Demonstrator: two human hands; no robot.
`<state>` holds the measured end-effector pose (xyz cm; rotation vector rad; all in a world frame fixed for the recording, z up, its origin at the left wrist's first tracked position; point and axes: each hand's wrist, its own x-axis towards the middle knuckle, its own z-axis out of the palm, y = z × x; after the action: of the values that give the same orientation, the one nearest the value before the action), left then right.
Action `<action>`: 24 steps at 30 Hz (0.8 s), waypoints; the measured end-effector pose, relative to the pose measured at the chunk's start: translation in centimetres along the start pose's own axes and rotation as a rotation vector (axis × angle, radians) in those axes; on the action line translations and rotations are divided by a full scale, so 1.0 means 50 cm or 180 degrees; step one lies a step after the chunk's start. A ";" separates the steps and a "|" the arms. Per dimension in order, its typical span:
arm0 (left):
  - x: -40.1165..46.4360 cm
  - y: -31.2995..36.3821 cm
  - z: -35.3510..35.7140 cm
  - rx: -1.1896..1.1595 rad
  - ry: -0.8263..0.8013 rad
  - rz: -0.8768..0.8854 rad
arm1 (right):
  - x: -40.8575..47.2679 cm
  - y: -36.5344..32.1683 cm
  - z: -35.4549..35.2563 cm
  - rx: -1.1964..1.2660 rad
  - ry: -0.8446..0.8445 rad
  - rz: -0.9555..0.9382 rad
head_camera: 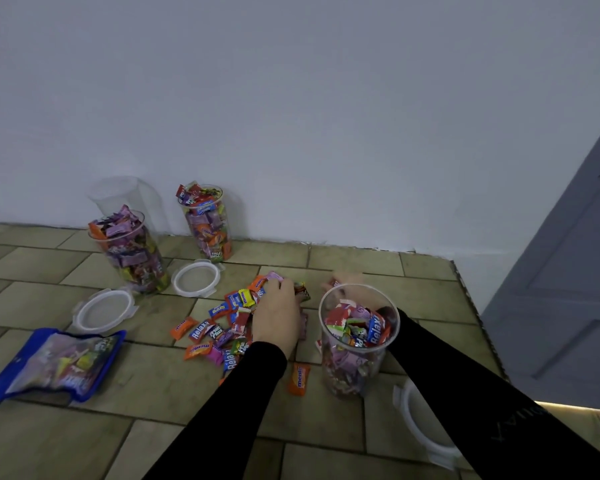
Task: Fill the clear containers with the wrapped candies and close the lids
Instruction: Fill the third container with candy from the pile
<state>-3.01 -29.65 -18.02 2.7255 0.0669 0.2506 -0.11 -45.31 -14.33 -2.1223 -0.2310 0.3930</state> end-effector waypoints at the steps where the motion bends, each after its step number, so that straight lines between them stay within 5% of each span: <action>1: 0.003 0.000 -0.003 -0.0065 0.0049 0.0020 | 0.011 0.006 0.001 -0.0281 0.0065 0.0022; 4: 0.007 0.009 -0.012 -0.0370 0.0155 0.0072 | 0.030 0.009 -0.005 -0.0634 0.0909 -0.0294; 13: 0.008 0.075 -0.087 -0.1717 0.0574 0.0074 | -0.038 -0.093 -0.081 0.0539 0.2265 -0.1174; 24: -0.070 0.168 -0.182 -0.3213 0.0881 0.0423 | -0.152 -0.186 -0.071 0.2011 0.2383 -0.1402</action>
<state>-8.04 -34.15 -7.06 1.6823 -0.1323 0.5269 -6.03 -45.35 -3.31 -1.4102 -0.1051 -0.5295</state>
